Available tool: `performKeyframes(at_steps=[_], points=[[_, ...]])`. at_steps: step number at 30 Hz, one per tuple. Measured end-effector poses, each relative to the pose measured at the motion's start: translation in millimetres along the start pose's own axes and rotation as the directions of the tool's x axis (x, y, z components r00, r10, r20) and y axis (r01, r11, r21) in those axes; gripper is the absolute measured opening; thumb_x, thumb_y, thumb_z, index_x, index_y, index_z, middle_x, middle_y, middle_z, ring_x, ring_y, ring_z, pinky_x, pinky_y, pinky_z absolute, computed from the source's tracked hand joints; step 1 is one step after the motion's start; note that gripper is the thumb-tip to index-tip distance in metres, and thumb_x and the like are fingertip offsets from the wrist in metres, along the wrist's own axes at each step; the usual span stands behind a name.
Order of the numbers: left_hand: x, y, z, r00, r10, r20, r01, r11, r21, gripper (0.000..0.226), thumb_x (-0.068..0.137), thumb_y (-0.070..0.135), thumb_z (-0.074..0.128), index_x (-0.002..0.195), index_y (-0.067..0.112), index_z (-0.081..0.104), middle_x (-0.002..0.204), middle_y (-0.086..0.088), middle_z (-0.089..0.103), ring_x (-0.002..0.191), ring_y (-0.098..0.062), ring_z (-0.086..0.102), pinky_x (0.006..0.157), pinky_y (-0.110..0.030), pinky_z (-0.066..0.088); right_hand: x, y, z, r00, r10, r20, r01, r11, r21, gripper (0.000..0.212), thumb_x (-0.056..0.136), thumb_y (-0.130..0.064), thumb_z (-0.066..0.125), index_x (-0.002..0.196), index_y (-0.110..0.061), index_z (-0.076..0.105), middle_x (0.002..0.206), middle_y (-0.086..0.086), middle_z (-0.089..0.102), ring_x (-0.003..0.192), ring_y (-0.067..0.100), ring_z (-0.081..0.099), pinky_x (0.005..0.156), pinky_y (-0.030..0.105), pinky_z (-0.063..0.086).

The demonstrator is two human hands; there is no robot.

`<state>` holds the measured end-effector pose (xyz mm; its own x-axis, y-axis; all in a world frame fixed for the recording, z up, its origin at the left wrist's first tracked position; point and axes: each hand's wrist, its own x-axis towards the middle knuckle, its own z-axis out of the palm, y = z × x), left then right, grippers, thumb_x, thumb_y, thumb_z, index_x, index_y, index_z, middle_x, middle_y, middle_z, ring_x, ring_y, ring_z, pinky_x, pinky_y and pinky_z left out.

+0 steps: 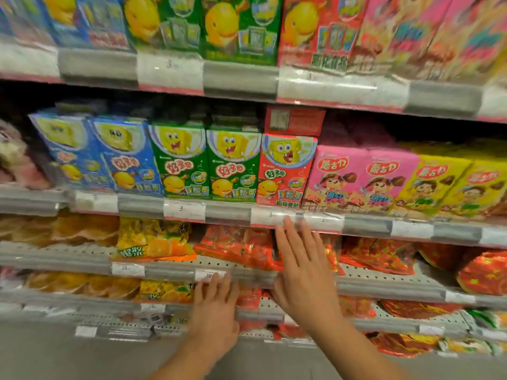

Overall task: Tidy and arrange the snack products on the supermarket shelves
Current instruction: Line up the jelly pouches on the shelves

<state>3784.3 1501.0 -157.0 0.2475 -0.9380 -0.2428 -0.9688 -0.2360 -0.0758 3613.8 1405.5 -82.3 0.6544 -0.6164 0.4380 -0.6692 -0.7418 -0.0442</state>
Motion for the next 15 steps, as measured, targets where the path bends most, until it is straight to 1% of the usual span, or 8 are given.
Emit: performKeyframes(at_steps=[3,4,5,6,7,8,12,15], points=[[-30.5,-18.7,-38.7,0.999,-0.037,-0.012,0.036,0.997,-0.066,0.072,0.098,0.043,0.039,0.161,0.024,0.010,0.169,-0.002,-0.007,0.155,-0.031,-0.012,0.120,-0.053,-0.018,19.0,-5.7,-1.2,0.982,0.112,0.149,-0.106,0.993,-0.051,0.101,0.084,-0.032,0.062,0.162,-0.015,0.001,0.170,0.004,-0.007,0.156,0.030,-0.008,0.124,0.053,0.020],[-40.1,-29.3,-53.8,0.997,-0.051,-0.051,0.046,0.995,-0.088,0.070,0.095,0.042,0.041,0.160,0.025,0.020,0.169,-0.002,0.002,0.155,-0.030,-0.005,0.120,-0.053,-0.014,20.5,-7.9,-4.0,0.973,0.128,0.190,-0.119,0.991,-0.057,0.102,0.083,-0.032,0.063,0.162,-0.015,0.000,0.170,0.004,-0.009,0.156,0.030,-0.009,0.124,0.052,0.021],[-49.4,-40.9,-69.9,0.993,-0.060,-0.104,0.051,0.994,-0.093,0.067,0.089,0.041,0.045,0.155,0.025,0.038,0.167,-0.004,0.020,0.154,-0.030,0.010,0.122,-0.056,0.001,20.3,-9.0,-6.6,0.964,0.137,0.230,-0.127,0.990,-0.057,0.103,0.082,-0.032,0.063,0.162,-0.014,0.001,0.170,0.004,-0.009,0.156,0.030,-0.010,0.123,0.052,0.022],[-58.1,-53.3,-83.6,0.988,-0.072,-0.140,0.055,0.991,-0.123,0.064,0.082,0.041,0.048,0.144,0.024,0.055,0.158,-0.004,0.041,0.148,-0.030,0.029,0.118,-0.059,0.024,21.9,-12.0,-13.7,0.952,0.141,0.271,-0.135,0.990,-0.040,0.104,0.081,-0.034,0.063,0.162,-0.015,0.002,0.170,0.004,-0.009,0.156,0.029,-0.010,0.123,0.051,0.023],[-66.5,-66.1,-96.3,0.983,-0.074,-0.171,0.049,0.988,-0.144,0.061,0.076,0.041,0.048,0.132,0.022,0.066,0.147,-0.004,0.056,0.140,-0.029,0.044,0.109,-0.059,0.041,23.5,-13.4,-18.3,0.941,0.146,0.307,-0.144,0.989,-0.028,0.103,0.081,-0.036,0.061,0.162,-0.016,0.000,0.170,0.002,-0.011,0.156,0.028,-0.012,0.122,0.050,0.023],[-72.6,-78.4,-108.1,0.971,-0.075,-0.226,0.037,0.986,-0.165,0.060,0.076,0.041,0.046,0.127,0.021,0.069,0.141,-0.005,0.060,0.135,-0.030,0.052,0.104,-0.058,0.048,26.6,-14.7,-23.3,0.928,0.152,0.341,-0.154,0.988,-0.021,0.102,0.083,-0.037,0.057,0.162,-0.017,-0.003,0.169,0.000,-0.016,0.155,0.027,-0.016,0.123,0.049,0.023],[-92.6,-108.5,-166.5,0.910,-0.096,-0.404,0.012,0.979,-0.205,0.063,0.085,0.042,0.039,0.141,0.021,0.057,0.152,-0.004,0.048,0.140,-0.028,0.047,0.113,-0.051,0.037,38.6,-23.0,-48.8,0.862,0.161,0.481,-0.182,0.983,-0.004,0.097,0.089,-0.043,0.044,0.157,-0.019,-0.021,0.158,-0.006,-0.039,0.149,0.027,-0.032,0.126,0.046,0.016],[-98.2,-127.7,-212.5,0.856,-0.120,-0.504,-0.008,0.970,-0.245,0.068,0.090,0.042,0.038,0.154,0.020,0.034,0.163,-0.003,0.031,0.151,-0.026,0.028,0.121,-0.046,0.027,47.9,-29.5,-66.4,0.801,0.166,0.576,-0.192,0.981,-0.015,0.104,0.089,-0.047,0.047,0.153,-0.020,-0.030,0.153,-0.008,-0.046,0.147,0.028,-0.037,0.127,0.041,0.013]])
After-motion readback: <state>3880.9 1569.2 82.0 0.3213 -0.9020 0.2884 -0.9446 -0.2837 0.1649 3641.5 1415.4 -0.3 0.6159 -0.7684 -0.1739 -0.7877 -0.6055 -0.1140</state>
